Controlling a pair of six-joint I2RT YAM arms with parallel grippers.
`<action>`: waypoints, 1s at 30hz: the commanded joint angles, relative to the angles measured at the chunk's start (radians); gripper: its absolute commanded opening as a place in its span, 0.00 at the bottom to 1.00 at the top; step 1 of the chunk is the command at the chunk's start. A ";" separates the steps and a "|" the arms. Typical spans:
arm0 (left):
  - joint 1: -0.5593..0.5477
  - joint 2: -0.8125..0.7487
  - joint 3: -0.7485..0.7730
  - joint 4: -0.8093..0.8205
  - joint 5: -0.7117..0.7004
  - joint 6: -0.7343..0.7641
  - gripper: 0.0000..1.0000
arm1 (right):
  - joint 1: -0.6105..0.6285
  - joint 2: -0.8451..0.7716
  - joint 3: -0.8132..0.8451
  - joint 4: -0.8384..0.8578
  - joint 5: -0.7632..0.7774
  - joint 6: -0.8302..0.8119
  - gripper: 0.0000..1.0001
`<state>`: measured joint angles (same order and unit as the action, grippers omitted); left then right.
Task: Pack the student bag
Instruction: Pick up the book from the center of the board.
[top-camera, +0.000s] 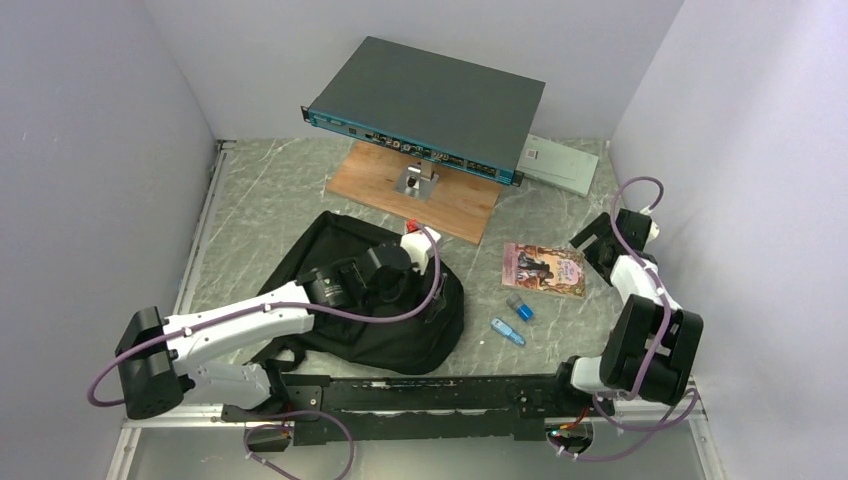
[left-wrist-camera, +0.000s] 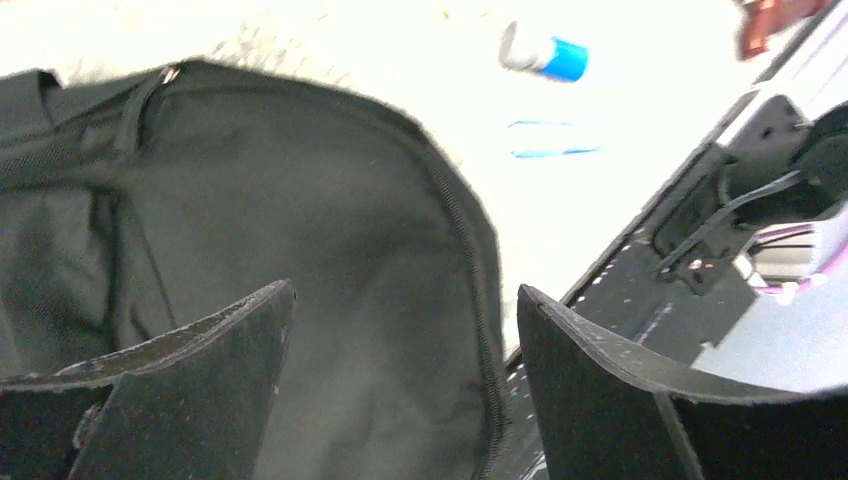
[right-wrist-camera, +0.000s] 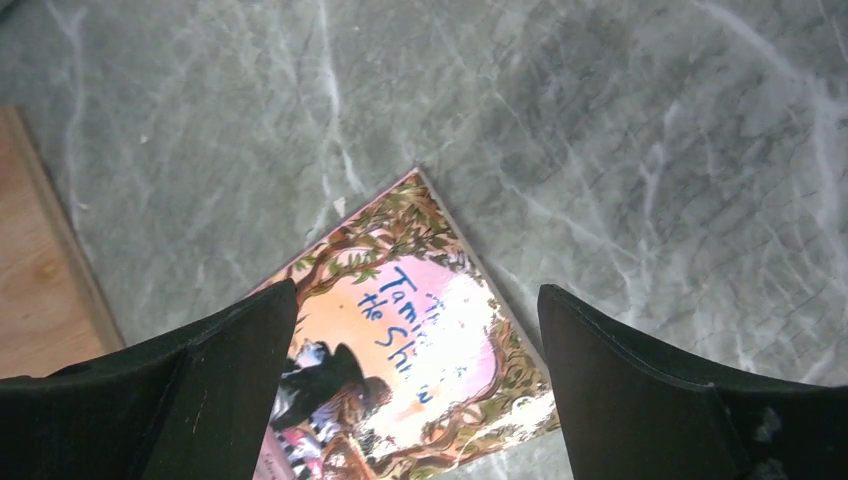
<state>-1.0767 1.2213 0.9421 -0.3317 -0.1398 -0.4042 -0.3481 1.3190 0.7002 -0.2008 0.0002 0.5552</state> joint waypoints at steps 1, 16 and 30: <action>0.001 0.044 0.108 0.115 0.128 0.030 0.87 | -0.010 0.052 0.047 0.034 0.051 -0.072 0.92; -0.001 0.348 0.238 0.352 0.143 0.222 0.87 | 0.086 0.089 -0.062 0.149 -0.336 -0.052 0.84; -0.082 0.633 0.427 0.370 0.077 0.627 0.87 | 0.084 -0.034 -0.140 0.172 -0.481 -0.025 0.83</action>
<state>-1.1095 1.7920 1.2942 0.0189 -0.0273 0.0502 -0.2680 1.3132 0.5888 -0.0738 -0.3721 0.5053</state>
